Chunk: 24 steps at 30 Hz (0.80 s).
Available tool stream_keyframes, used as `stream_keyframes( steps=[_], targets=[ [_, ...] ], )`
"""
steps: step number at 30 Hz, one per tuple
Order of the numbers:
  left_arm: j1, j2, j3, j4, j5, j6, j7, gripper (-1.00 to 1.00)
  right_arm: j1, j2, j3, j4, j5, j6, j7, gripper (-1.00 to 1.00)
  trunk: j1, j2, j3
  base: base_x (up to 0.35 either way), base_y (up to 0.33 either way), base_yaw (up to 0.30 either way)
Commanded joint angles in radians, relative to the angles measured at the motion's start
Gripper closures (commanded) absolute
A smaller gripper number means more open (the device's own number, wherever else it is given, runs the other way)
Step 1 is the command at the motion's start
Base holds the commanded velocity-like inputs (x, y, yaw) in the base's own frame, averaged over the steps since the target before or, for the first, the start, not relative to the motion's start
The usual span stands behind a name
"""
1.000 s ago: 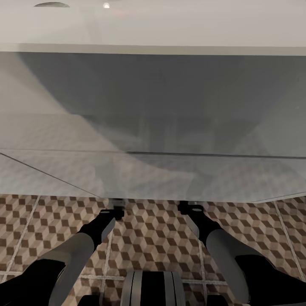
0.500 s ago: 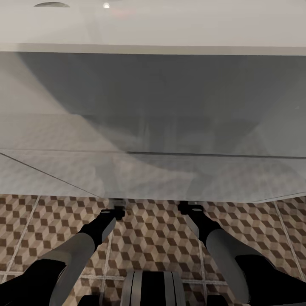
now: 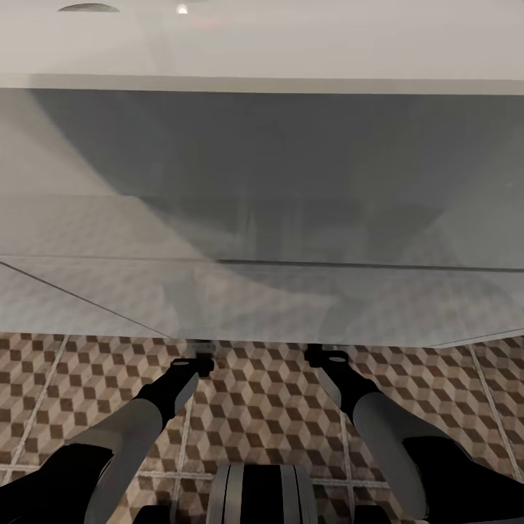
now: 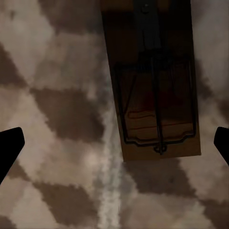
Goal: Take the four mousetraps from the cabinet in the bathroom and place them on the bathroom floor. Make sure all four end up on the same floor surface, and ensure that at least two of them are either under or directly next to the same bathroom sink.
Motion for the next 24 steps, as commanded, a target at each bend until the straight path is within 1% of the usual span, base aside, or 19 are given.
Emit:
stream_keyframes(
  steps=[1,24],
  targets=[
    [0.000,0.001,-0.008,-0.002,0.009,0.005,0.007,-1.00,0.000,0.000,0.000,-0.002,-0.001,0.006,-0.003,-1.00,0.000,0.000,-0.001,0.000,0.000,0.000],
    [0.000,-0.001,-0.009,-0.007,0.005,-0.001,0.007,-1.00,0.000,0.000,0.000,-0.002,-0.001,0.006,-0.003,-1.00,0.000,0.000,-0.001,0.000,0.000,0.000]
  ],
)
